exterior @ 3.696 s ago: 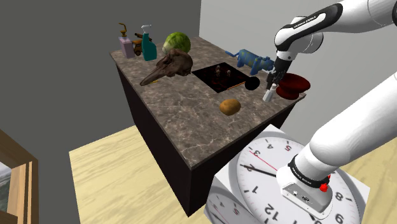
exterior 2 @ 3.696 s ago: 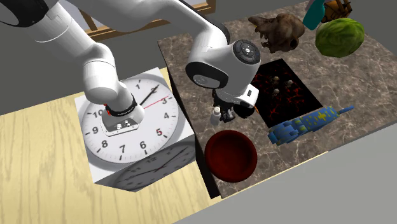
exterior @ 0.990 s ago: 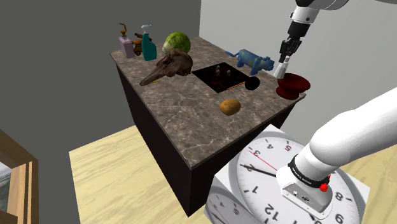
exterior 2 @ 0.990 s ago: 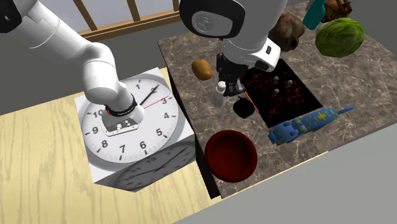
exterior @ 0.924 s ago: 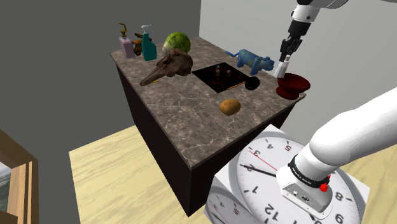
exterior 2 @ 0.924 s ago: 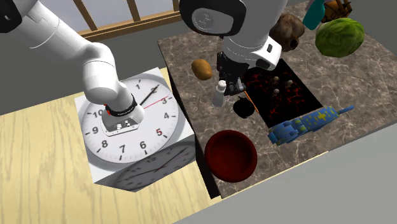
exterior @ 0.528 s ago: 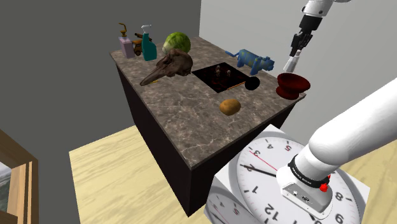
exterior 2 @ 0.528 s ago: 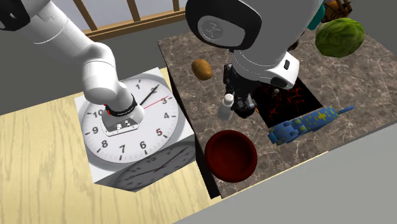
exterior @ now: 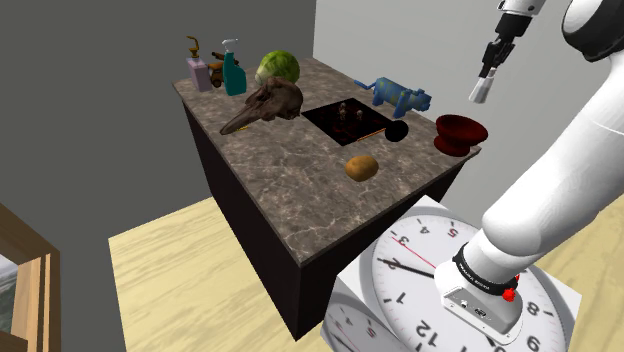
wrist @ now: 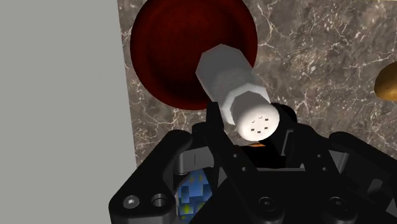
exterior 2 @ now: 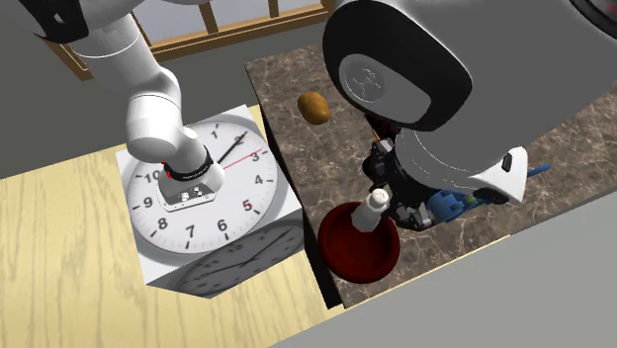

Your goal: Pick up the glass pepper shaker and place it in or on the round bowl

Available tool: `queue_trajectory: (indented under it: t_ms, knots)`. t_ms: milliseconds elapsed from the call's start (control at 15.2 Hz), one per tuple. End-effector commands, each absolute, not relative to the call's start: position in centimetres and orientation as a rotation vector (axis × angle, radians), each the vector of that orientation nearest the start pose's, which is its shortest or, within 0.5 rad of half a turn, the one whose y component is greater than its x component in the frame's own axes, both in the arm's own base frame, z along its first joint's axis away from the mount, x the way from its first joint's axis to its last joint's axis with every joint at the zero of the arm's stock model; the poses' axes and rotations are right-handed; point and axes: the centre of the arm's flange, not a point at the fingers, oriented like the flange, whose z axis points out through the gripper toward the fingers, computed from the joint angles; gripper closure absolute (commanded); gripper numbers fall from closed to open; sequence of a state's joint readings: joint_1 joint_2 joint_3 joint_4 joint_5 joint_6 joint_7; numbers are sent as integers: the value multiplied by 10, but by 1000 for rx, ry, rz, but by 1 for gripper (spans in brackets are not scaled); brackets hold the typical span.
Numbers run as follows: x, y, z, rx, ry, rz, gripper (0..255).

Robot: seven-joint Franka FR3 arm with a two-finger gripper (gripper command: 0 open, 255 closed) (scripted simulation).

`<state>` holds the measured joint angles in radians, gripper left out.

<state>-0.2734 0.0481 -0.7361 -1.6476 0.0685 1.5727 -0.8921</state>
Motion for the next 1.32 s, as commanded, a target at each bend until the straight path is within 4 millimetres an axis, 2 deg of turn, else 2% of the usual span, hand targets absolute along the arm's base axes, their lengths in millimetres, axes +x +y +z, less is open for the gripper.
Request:
queue_trajectory:
  t_ms: [0,1254]
  knots:
    - [308,-476,566,-3025,180,53,255]
    - [308,-476,464,-3025,180,53,255]
